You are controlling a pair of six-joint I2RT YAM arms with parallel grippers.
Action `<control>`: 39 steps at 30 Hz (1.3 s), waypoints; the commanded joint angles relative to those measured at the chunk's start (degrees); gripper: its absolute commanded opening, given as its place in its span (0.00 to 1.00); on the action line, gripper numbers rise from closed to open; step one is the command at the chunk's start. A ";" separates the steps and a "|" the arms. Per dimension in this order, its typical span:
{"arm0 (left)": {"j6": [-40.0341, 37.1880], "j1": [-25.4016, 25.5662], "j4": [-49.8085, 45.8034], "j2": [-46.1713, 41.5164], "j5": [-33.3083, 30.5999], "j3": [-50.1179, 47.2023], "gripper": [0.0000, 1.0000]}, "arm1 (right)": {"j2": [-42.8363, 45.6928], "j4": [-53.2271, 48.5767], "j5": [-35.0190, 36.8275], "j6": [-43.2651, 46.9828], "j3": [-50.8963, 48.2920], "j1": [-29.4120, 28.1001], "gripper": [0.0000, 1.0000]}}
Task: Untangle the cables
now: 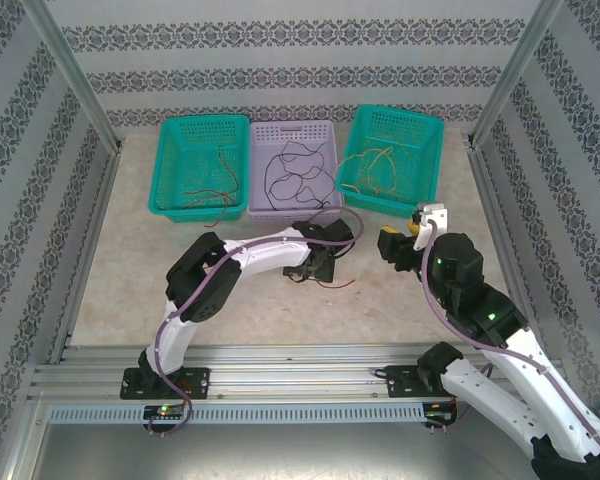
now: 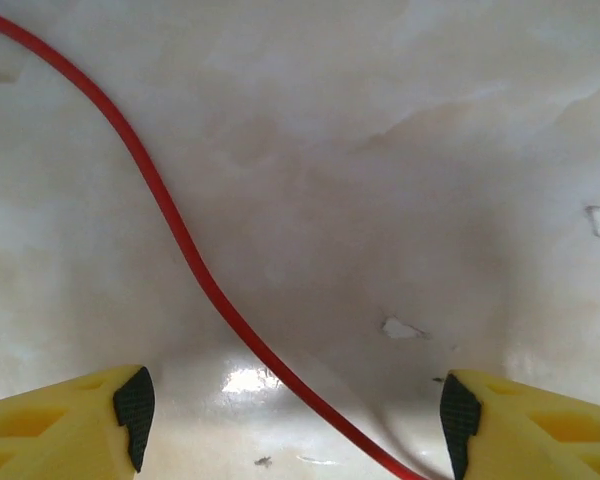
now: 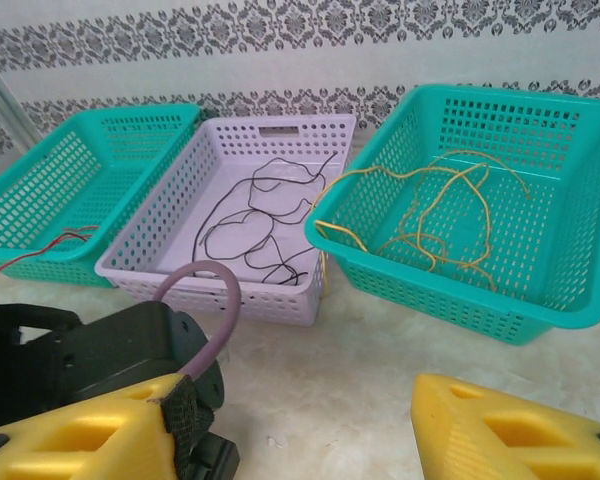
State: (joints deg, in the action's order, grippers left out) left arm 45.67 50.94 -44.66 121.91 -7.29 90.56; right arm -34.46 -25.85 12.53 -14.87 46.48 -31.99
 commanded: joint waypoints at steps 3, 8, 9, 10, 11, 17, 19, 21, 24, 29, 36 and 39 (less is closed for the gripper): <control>2.74 0.31 -2.57 2.41 0.13 1.07 0.62 | 1.61 -1.66 -1.89 0.37 0.76 0.24 0.59; 3.19 -1.25 -2.15 3.70 0.66 0.29 0.27 | 2.53 -2.27 -3.04 0.02 1.06 0.26 0.59; 3.28 -1.49 -1.83 3.48 0.77 -0.36 0.23 | 2.76 -2.50 -3.00 0.02 1.16 0.25 0.59; 3.46 -1.76 -1.44 3.06 1.04 -1.39 0.19 | 3.10 -2.71 -3.12 0.02 1.24 0.20 0.59; 3.83 -1.89 -0.96 2.54 1.17 -2.56 0.15 | 3.28 -2.81 -3.29 0.02 1.24 0.17 0.59; 5.69 -2.03 1.70 -0.91 1.44 -8.75 0.00 | 3.51 -2.81 -3.63 -0.37 0.85 0.17 0.60; 6.62 -1.96 2.81 -3.15 2.07 -11.28 0.00 | 3.48 -2.64 -4.24 -0.66 0.51 0.18 0.60; 7.61 -1.90 3.84 -6.29 3.31 -13.83 0.00 | 3.30 -2.49 -4.45 -0.77 0.19 0.19 0.60; 8.70 -1.18 4.43 -12.87 3.99 -16.79 0.00 | 2.98 -2.85 -4.60 -1.02 0.02 0.17 0.60; 9.46 0.27 0.75 -23.92 2.19 -18.21 0.00 | 2.75 -2.12 -4.67 -1.91 -0.56 0.24 0.60; 7.94 0.48 -6.16 -37.67 -3.45 -14.41 0.00 | 1.28 -1.75 -5.13 -2.13 0.48 0.17 0.60; 6.04 0.48 -9.94 -41.71 -6.87 -10.19 0.00 | 1.19 -0.77 -4.97 -2.51 0.04 0.18 0.60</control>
State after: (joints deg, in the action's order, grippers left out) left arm 53.32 50.96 -47.90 83.05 -9.26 77.10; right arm -33.43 -28.45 8.05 -16.43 46.37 -31.99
